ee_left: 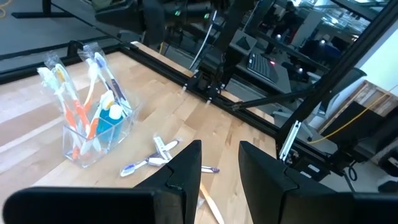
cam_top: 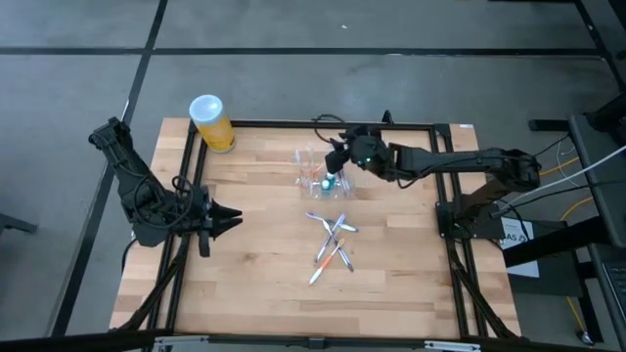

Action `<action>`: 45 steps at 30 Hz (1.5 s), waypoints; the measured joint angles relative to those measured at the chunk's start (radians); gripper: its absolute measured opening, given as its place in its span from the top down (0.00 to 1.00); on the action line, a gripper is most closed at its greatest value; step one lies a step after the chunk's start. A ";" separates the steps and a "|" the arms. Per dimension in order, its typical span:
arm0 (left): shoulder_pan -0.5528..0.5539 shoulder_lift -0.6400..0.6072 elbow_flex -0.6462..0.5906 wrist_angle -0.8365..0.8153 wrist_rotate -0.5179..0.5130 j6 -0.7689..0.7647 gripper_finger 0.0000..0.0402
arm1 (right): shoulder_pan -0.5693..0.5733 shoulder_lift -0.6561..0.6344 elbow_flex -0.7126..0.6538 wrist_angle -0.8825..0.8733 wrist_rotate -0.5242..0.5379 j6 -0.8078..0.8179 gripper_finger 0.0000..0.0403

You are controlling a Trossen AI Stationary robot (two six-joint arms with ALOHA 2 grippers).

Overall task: Pick & Place toothbrushing station
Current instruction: Put the violet toothbrush into the transparent organizer

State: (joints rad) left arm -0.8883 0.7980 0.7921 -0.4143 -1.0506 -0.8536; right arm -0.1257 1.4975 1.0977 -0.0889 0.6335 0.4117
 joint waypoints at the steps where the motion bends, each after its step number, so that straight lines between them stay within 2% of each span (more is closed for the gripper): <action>1: 0.000 0.001 0.000 0.000 0.002 -0.001 0.75 | 0.009 -0.017 0.000 -0.011 -0.023 0.006 0.61; 4: 0.000 0.004 0.000 -0.001 0.006 -0.005 0.75 | 0.056 -0.047 0.002 -0.154 -0.120 0.100 0.61; 7: 0.000 0.004 0.000 -0.016 0.004 -0.005 0.75 | 0.117 -0.023 0.000 -0.397 -0.296 0.279 0.64; 9: 0.000 0.004 0.000 -0.031 -0.005 -0.006 0.75 | 0.149 0.007 -0.001 -0.455 -0.429 0.409 0.68; 11: 0.000 0.004 0.000 -0.042 -0.010 -0.006 0.75 | 0.187 0.034 -0.001 -0.454 -0.490 0.528 0.73; 15: 0.000 0.003 0.000 -0.040 -0.005 -0.007 0.75 | 0.239 0.103 -0.001 -0.509 -0.447 0.716 0.84; 19: 0.000 0.003 0.000 -0.027 0.036 -0.008 0.75 | 0.237 0.184 -0.001 -0.453 -0.485 0.773 0.86; 24: 0.000 0.004 0.000 -0.008 0.078 -0.004 0.75 | 0.230 0.252 -0.001 -0.442 -0.531 0.803 0.78; 28: 0.000 0.005 0.000 0.007 0.101 0.017 0.75 | 0.230 0.249 -0.001 -0.505 -0.516 0.831 0.68; 34: 0.000 0.007 0.000 0.007 0.103 0.029 0.75 | 0.231 0.245 0.000 -0.507 -0.477 0.868 0.56; 38: 0.000 0.009 0.000 0.008 0.105 0.029 0.75 | 0.224 0.268 0.000 -0.486 -0.476 0.866 0.54; 45: 0.000 0.010 0.000 0.020 0.126 0.029 0.75 | 0.200 0.296 0.000 -0.490 -0.480 0.836 0.60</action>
State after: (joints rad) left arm -0.8883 0.8078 0.7920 -0.3939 -0.9249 -0.8242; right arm 0.0742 1.7931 1.0977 -0.5789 0.1539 1.2476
